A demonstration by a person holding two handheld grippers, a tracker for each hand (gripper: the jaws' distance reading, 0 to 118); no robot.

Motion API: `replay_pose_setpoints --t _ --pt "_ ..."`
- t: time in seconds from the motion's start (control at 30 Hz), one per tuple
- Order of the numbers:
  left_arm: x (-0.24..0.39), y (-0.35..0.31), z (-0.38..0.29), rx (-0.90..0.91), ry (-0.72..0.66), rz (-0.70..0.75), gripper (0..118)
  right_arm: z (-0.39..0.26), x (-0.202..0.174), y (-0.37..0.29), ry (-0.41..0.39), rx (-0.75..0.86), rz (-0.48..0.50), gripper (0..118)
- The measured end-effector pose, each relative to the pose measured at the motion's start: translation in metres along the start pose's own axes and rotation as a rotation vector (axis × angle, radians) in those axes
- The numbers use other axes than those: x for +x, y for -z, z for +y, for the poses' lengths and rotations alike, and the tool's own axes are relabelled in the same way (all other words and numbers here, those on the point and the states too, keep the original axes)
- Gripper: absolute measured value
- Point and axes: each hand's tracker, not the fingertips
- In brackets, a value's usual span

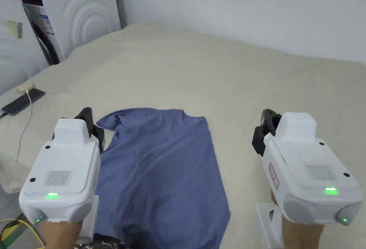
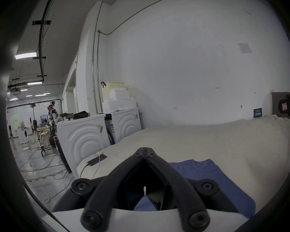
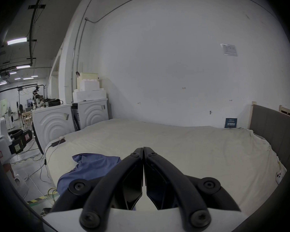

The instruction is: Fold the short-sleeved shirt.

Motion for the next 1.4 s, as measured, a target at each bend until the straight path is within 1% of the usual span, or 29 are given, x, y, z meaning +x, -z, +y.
replay_pose_setpoints --t 0.13,0.23,0.33,0.43,0.5,0.57,0.6,0.67,0.7,0.73,0.8,0.83,0.87,0.9,1.0,1.03,1.07,1.1,1.27,1.3,1.37,1.4 --pt "-0.012 -0.005 -0.003 -0.015 -0.008 0.019 0 -0.001 -0.011 0.003 -0.002 -0.003 0.031 0" --pt "-0.015 -0.005 -0.006 -0.025 -0.013 0.015 0 -0.002 -0.013 0.002 -0.003 -0.006 0.041 0" --pt "-0.014 -0.001 -0.007 -0.055 -0.026 -0.018 0 -0.003 -0.012 0.001 -0.007 -0.008 0.040 0" --pt "-0.010 0.009 -0.009 -0.111 -0.085 -0.073 0 -0.003 -0.007 0.002 -0.012 -0.013 0.034 0" --pt "-0.004 0.019 -0.010 -0.146 -0.101 -0.096 0 -0.003 -0.004 0.002 -0.015 -0.018 0.027 0" --pt "0.002 0.032 -0.013 -0.197 -0.113 -0.132 0 -0.004 0.000 0.003 -0.020 -0.021 0.018 0" --pt "0.006 0.041 -0.013 -0.252 -0.117 -0.157 0 -0.004 0.002 0.004 -0.021 -0.023 0.014 0" --pt "0.020 0.055 -0.015 -0.314 -0.101 -0.189 0 -0.005 0.006 0.005 -0.022 -0.028 0.003 0" --pt "0.026 0.066 -0.018 -0.382 -0.092 -0.206 0 -0.006 0.009 0.006 -0.023 -0.030 -0.003 0" --pt "0.031 0.073 -0.022 -0.397 -0.096 -0.222 0 -0.006 0.011 0.007 -0.023 -0.033 -0.008 0" --pt "0.045 0.091 -0.030 -0.512 -0.098 -0.252 1 -0.009 0.016 0.009 -0.023 -0.041 -0.019 0" --pt "0.051 0.098 -0.035 -0.529 -0.103 -0.262 6 -0.010 0.020 0.011 -0.023 -0.047 -0.025 0" --pt "0.058 0.108 -0.041 -0.586 -0.087 -0.265 12 -0.012 0.023 0.012 -0.024 -0.053 -0.031 0" --pt "0.064 0.116 -0.047 -0.631 -0.080 -0.271 29 -0.014 0.026 0.014 -0.025 -0.058 -0.038 0" --pt "0.083 0.134 -0.065 -0.709 -0.044 -0.301 87 -0.020 0.036 0.018 -0.022 -0.078 -0.055 0" --pt "0.088 0.139 -0.072 -0.743 -0.043 -0.306 96 -0.023 0.040 0.019 -0.022 -0.085 -0.063 0" --pt "0.092 0.144 -0.078 -0.783 -0.047 -0.308 101 -0.025 0.043 0.020 -0.023 -0.094 -0.068 0" --pt "0.097 0.150 -0.084 -0.821 -0.051 -0.313 102 -0.027 0.047 0.022 -0.022 -0.101 -0.073 0" --pt "0.112 0.169 -0.114 -0.966 -0.078 -0.292 102 -0.038 0.062 0.025 -0.013 -0.140 -0.102 0" --pt "0.110 0.180 -0.130 -0.986 -0.072 -0.285 102 -0.040 0.065 0.025 -0.011 -0.146 -0.106 0" --pt "0.114 0.186 -0.140 -1.006 -0.054 -0.280 101 -0.044 0.070 0.024 -0.010 -0.155 -0.116 0" --pt "0.116 0.187 -0.143 -1.017 -0.047 -0.284 93 -0.045 0.072 0.024 -0.011 -0.161 -0.120 0"
